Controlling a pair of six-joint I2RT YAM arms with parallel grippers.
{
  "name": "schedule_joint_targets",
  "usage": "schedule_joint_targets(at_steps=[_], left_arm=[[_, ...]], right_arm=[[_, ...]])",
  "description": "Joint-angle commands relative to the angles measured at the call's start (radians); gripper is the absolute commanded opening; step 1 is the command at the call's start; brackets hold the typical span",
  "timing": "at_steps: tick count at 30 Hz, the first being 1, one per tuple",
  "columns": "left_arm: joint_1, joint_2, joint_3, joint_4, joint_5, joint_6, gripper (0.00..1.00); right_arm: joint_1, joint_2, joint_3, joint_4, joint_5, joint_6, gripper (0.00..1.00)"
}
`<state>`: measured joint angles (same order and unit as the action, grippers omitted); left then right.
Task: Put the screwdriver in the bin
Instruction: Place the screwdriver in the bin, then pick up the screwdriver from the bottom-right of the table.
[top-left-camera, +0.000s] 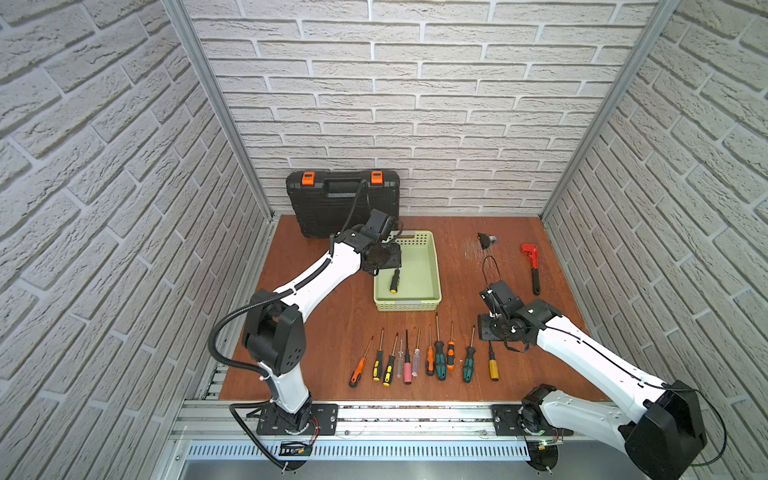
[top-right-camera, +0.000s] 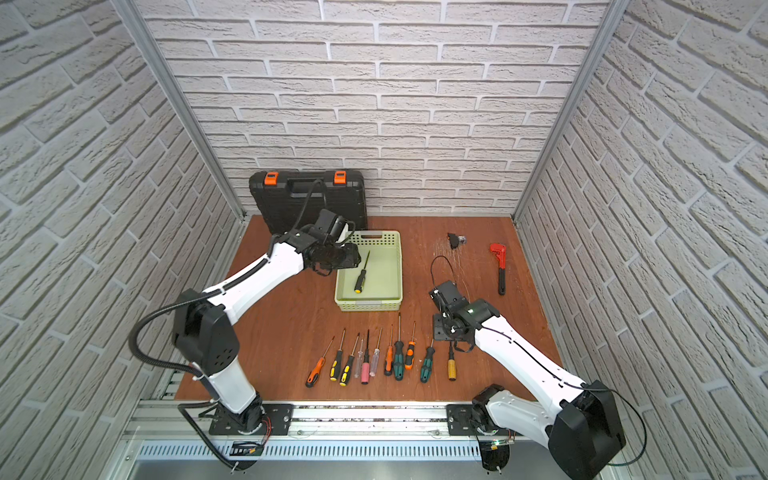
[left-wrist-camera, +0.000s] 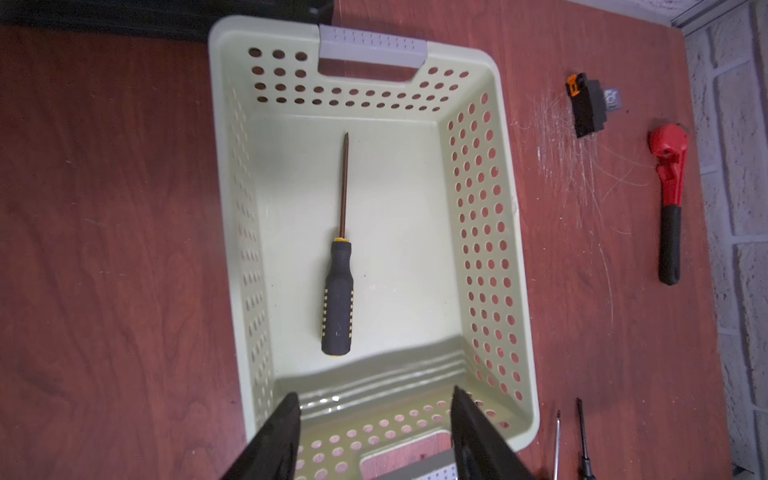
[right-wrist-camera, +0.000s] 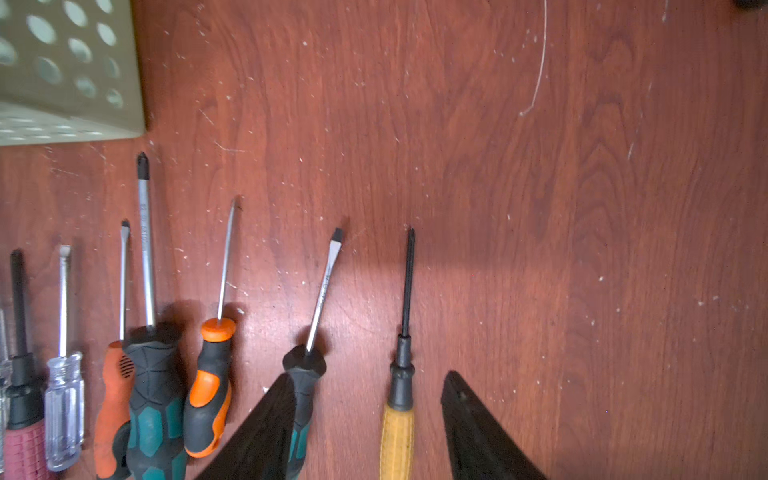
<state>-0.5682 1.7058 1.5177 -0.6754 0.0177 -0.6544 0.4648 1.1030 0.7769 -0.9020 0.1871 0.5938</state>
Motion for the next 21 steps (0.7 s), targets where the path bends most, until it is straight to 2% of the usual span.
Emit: schedule_joint_targets(at_steps=[1,6,13,17,21], left_arm=[[-0.002,-0.062,-0.063,0.017,-0.074,0.006,0.59],[0.005,-0.153,-0.123,0.02,-0.111,-0.004,0.59],[0.019,-0.203,-0.162,0.017,-0.138,-0.023,0.6],[0.036,-0.23,-0.184,0.0,-0.176,-0.027,0.6],[0.062,-0.256,-0.222,0.009,-0.175,-0.036,0.6]], right_arm=[[0.01,-0.025,-0.023,-0.093,0.016,0.108,0.55],[0.015,-0.094,-0.107,-0.09,-0.024,0.194,0.63],[0.017,-0.032,-0.214,0.018,-0.056,0.21,0.53],[0.015,-0.052,-0.228,0.039,-0.041,0.202,0.52],[0.015,0.002,-0.221,0.072,-0.065,0.185,0.51]])
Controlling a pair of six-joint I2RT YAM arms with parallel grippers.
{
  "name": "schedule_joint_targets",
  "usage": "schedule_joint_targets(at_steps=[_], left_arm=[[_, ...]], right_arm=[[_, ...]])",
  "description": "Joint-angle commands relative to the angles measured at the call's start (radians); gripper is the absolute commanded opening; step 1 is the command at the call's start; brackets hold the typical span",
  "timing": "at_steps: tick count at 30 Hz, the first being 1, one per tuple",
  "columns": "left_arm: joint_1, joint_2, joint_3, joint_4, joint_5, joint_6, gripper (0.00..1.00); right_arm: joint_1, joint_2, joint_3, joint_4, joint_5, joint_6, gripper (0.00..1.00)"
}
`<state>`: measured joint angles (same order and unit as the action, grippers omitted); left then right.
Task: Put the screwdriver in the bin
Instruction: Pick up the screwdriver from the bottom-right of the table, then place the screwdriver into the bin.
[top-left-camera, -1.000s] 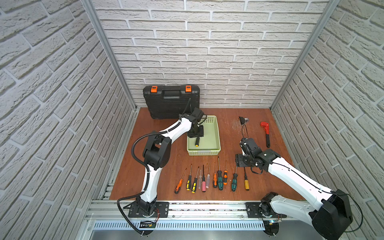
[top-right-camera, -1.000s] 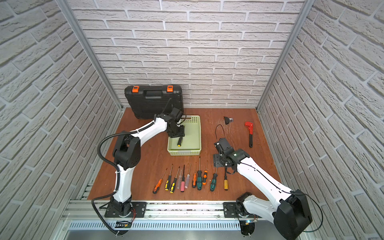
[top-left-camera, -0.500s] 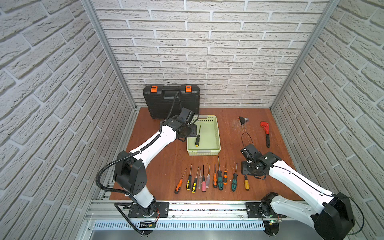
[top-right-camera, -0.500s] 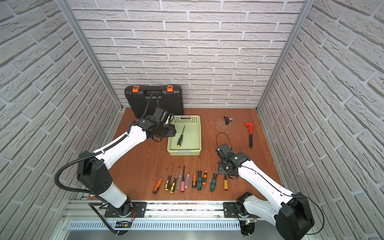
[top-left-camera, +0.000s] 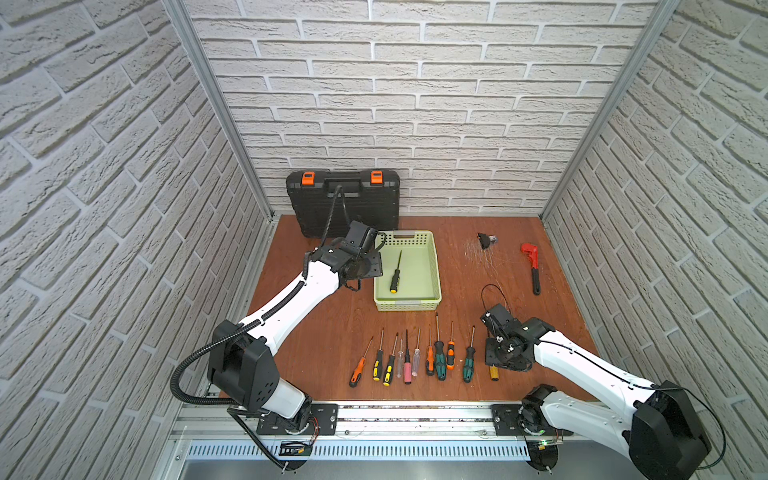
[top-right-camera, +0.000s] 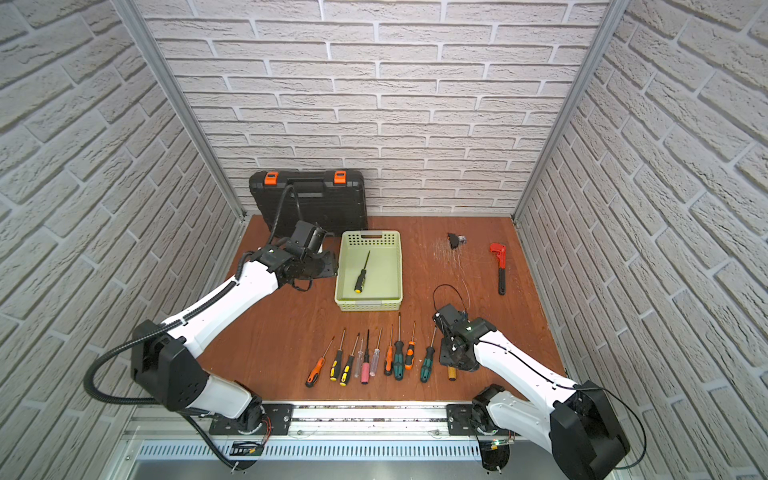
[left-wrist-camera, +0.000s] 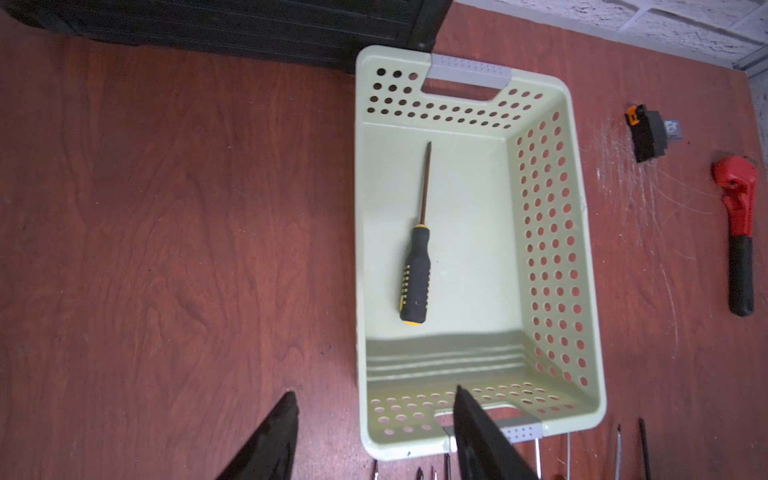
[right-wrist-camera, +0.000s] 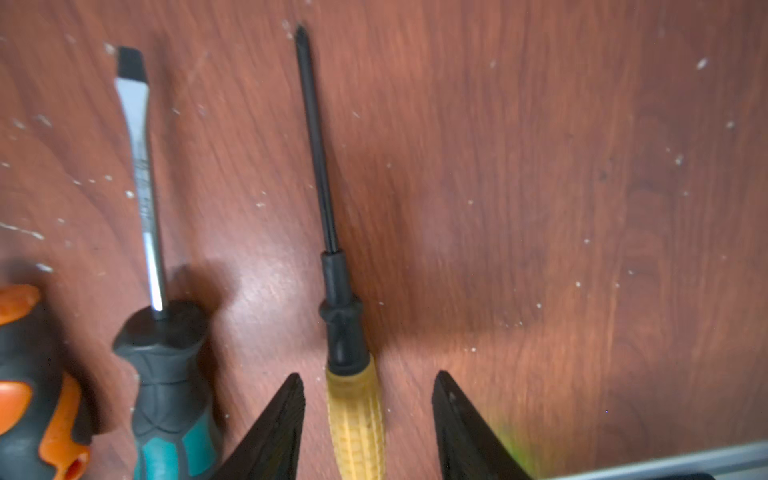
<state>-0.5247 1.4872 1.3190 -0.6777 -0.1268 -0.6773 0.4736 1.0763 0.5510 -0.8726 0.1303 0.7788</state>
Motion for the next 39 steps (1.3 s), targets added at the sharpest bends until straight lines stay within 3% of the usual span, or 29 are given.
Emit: schedule_joint_targets(at_steps=[1,5,12,14,17,20,24,31,35,39], left_arm=[[0.025,-0.043,-0.025,0.009,-0.03,-0.015,0.6],[0.038,-0.059,-0.034,0.004,-0.036,-0.018,0.6],[0.069,-0.114,-0.087,0.02,-0.045,-0.02,0.6],[0.084,-0.127,-0.096,0.02,-0.044,-0.018,0.6],[0.109,-0.143,-0.096,0.011,-0.041,-0.003,0.6],[0.135,-0.159,-0.089,0.004,-0.042,0.015,0.6],[0.156,-0.175,-0.073,-0.015,-0.042,0.028,0.6],[0.165,-0.256,-0.145,-0.063,-0.042,0.009,0.61],[0.169,-0.306,-0.211,-0.083,-0.044,-0.006,0.61],[0.189,-0.351,-0.242,-0.151,-0.057,-0.029,0.61]], right_arm=[[0.007,0.048,0.01,0.049,-0.011,-0.007,0.51],[0.007,0.108,0.026,0.069,-0.036,-0.022,0.5],[0.005,0.171,0.04,0.09,-0.084,-0.026,0.38],[0.005,0.178,0.043,0.093,-0.086,-0.026,0.32],[0.005,0.181,0.046,0.084,-0.072,-0.019,0.13],[0.005,0.167,0.05,0.068,-0.054,-0.005,0.06],[0.005,0.101,0.107,-0.016,-0.008,-0.013,0.06],[-0.03,-0.017,0.369,-0.086,-0.047,-0.057,0.06],[-0.043,0.16,0.641,-0.124,-0.115,-0.166,0.06],[-0.049,0.354,0.882,-0.054,-0.334,-0.246,0.06]])
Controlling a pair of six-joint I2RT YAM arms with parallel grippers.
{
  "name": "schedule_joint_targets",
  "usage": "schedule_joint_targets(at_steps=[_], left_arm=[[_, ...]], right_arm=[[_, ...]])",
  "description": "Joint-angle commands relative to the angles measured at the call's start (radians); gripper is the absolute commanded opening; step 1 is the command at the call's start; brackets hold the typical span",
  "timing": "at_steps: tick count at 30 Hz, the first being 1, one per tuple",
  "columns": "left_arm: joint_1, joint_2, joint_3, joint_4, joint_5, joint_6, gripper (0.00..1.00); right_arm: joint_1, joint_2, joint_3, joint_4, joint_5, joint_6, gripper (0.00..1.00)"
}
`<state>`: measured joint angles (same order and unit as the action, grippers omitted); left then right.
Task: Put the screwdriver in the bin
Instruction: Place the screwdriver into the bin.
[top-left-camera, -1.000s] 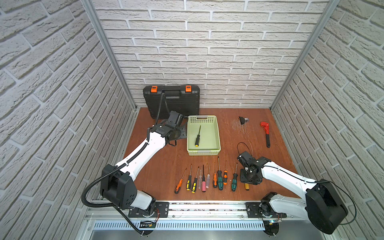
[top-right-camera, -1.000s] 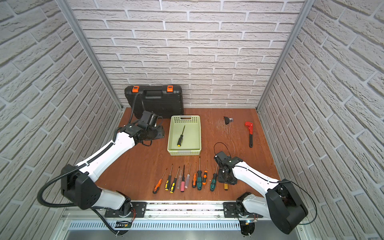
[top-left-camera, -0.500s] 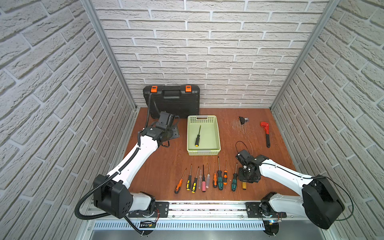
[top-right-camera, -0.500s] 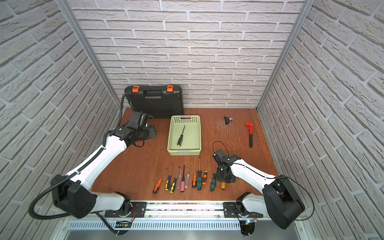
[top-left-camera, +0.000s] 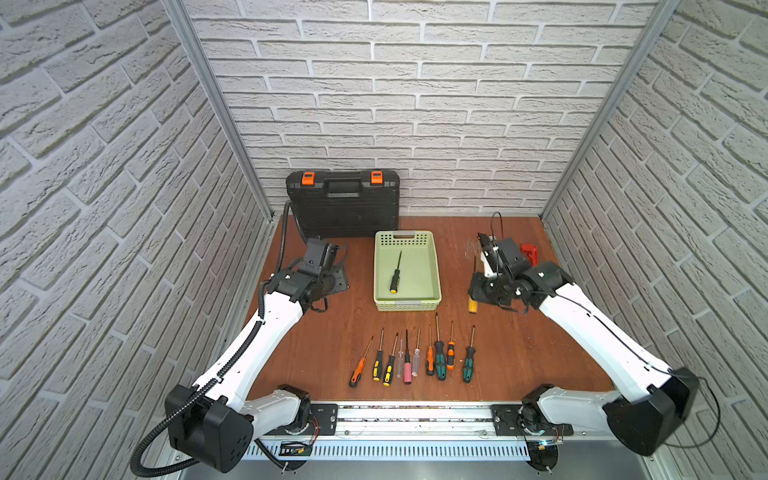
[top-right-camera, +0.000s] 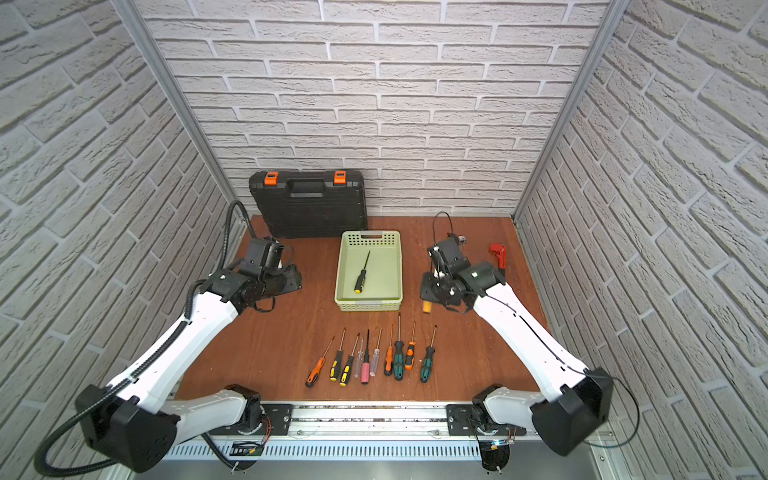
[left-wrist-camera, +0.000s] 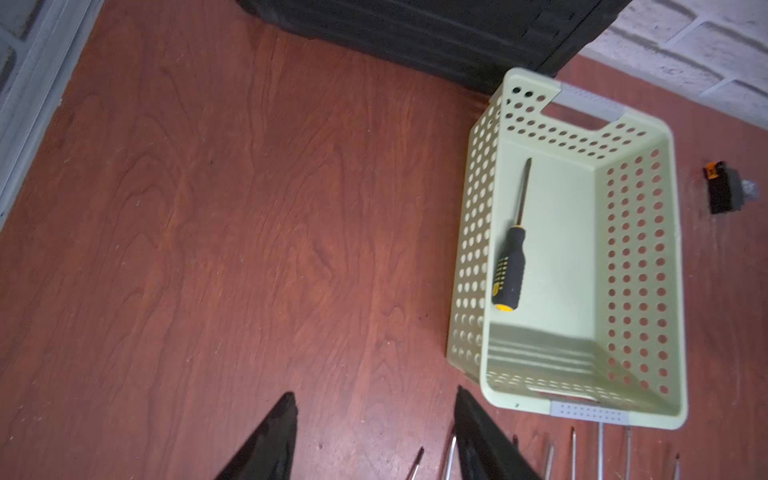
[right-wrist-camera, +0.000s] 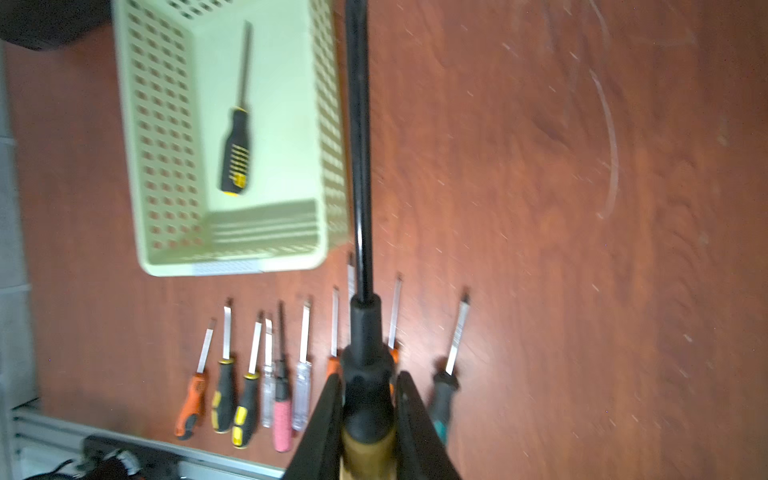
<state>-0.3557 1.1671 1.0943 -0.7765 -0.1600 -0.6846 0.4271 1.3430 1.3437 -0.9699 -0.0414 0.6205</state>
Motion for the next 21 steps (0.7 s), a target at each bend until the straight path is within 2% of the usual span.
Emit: schedule_joint_targets(at_steps=[1,7,11,18,21], left_arm=[[0.025,-0.041,-0.016,-0.067,-0.021,-0.018,0.61],[0.026,-0.143,-0.071,-0.1,-0.028,-0.044,0.61],[0.03,-0.211,-0.118,-0.113,-0.041,-0.06,0.63],[0.039,-0.213,-0.12,-0.103,-0.048,-0.03,0.65],[0.039,-0.202,-0.136,-0.076,-0.018,-0.029,0.64]], right_arm=[[-0.002,0.137,0.137,0.067,-0.204,-0.096,0.06],[-0.001,0.427,0.367,0.074,-0.311,-0.167,0.05],[0.021,0.528,0.471,0.045,-0.236,-0.213,0.05],[0.033,0.682,0.469,0.116,-0.252,-0.164,0.06],[0.038,0.747,0.501,0.14,-0.248,-0.139,0.06]])
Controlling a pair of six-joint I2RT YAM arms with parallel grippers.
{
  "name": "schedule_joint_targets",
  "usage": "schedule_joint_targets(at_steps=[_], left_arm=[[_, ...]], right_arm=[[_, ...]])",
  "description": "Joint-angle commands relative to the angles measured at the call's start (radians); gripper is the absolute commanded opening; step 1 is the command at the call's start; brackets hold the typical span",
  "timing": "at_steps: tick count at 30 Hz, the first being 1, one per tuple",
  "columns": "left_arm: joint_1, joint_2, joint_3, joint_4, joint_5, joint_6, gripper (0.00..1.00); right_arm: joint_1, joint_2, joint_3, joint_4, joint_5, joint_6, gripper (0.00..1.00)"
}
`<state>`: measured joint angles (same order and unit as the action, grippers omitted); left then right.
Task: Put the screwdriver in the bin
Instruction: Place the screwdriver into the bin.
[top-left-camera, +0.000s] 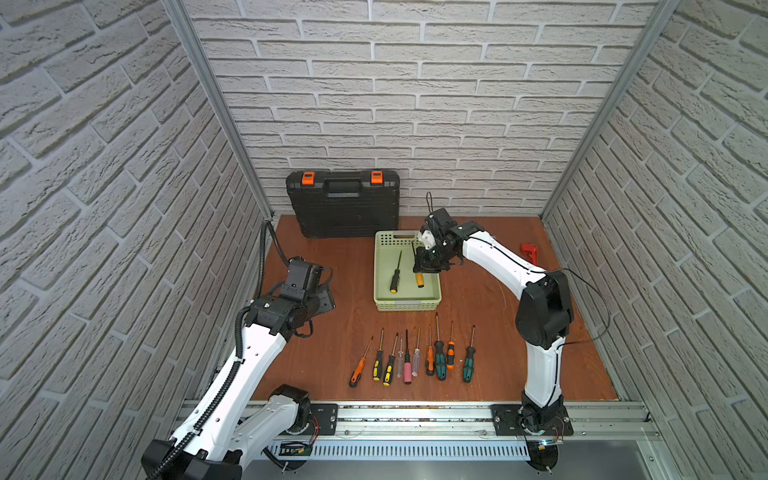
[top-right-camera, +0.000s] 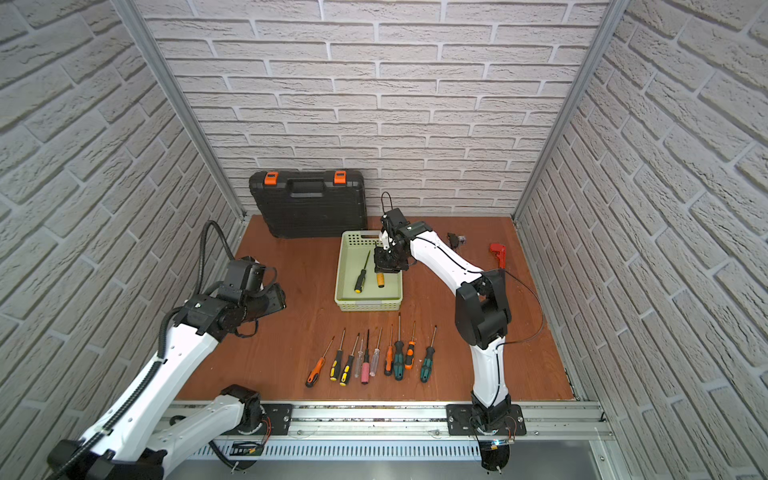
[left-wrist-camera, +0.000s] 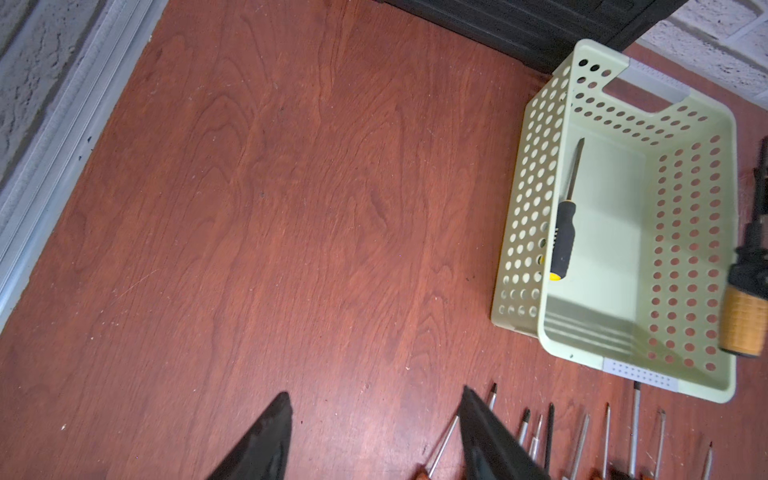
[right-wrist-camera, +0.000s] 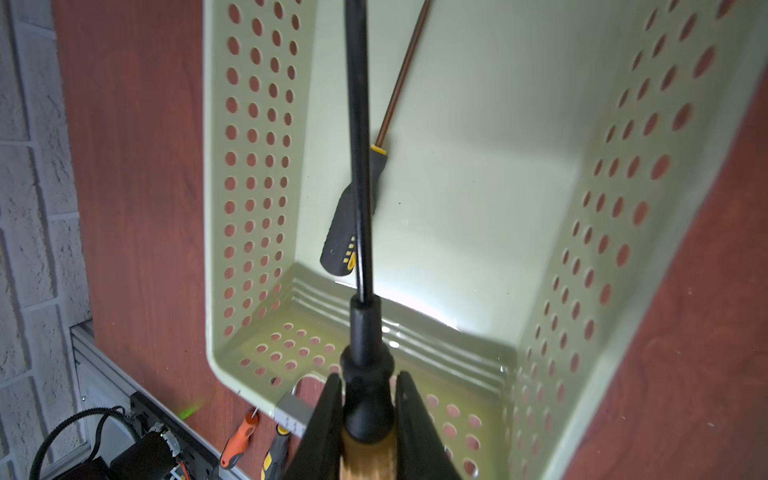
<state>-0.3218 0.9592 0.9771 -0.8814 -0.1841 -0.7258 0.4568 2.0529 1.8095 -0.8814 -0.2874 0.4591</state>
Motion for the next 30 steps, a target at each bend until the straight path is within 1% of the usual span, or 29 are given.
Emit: schedule_joint_targets(at_steps=[1,6,12,15,17,21,24,26,28,30], left_arm=[[0.006,0.011,-0.025,0.035,0.018,0.013,0.64],[0.006,0.021,-0.033,0.029,0.049,0.021,0.64],[0.006,0.023,-0.054,0.051,0.037,0.031,0.64],[0.006,0.043,-0.046,0.055,0.052,0.038,0.64],[0.005,0.052,-0.032,0.054,0.076,0.045,0.64],[0.005,0.053,-0.01,0.048,0.091,0.05,0.64],[0.006,0.051,0.004,0.04,0.093,0.061,0.64],[0.006,0.055,0.016,0.03,0.106,0.073,0.64],[0.004,0.067,0.027,0.015,0.135,0.081,0.65],[0.005,0.081,0.028,0.001,0.173,0.087,0.65]], right_arm=[[0.012,0.062,0.053,0.049,-0.003,0.026,0.06],[0.023,0.145,0.09,0.046,0.007,0.036,0.06],[0.026,0.193,0.109,0.064,0.012,0.057,0.06],[0.026,0.23,0.132,0.042,0.027,0.046,0.08],[0.026,0.248,0.149,0.027,0.034,0.037,0.11],[0.026,0.257,0.153,0.025,0.047,0.032,0.23],[0.026,0.263,0.159,0.025,0.054,0.025,0.24],[0.026,0.268,0.17,0.018,0.059,0.017,0.27],[0.026,0.269,0.18,0.014,0.059,0.014,0.36],[0.026,0.264,0.18,0.014,0.064,0.009,0.42]])
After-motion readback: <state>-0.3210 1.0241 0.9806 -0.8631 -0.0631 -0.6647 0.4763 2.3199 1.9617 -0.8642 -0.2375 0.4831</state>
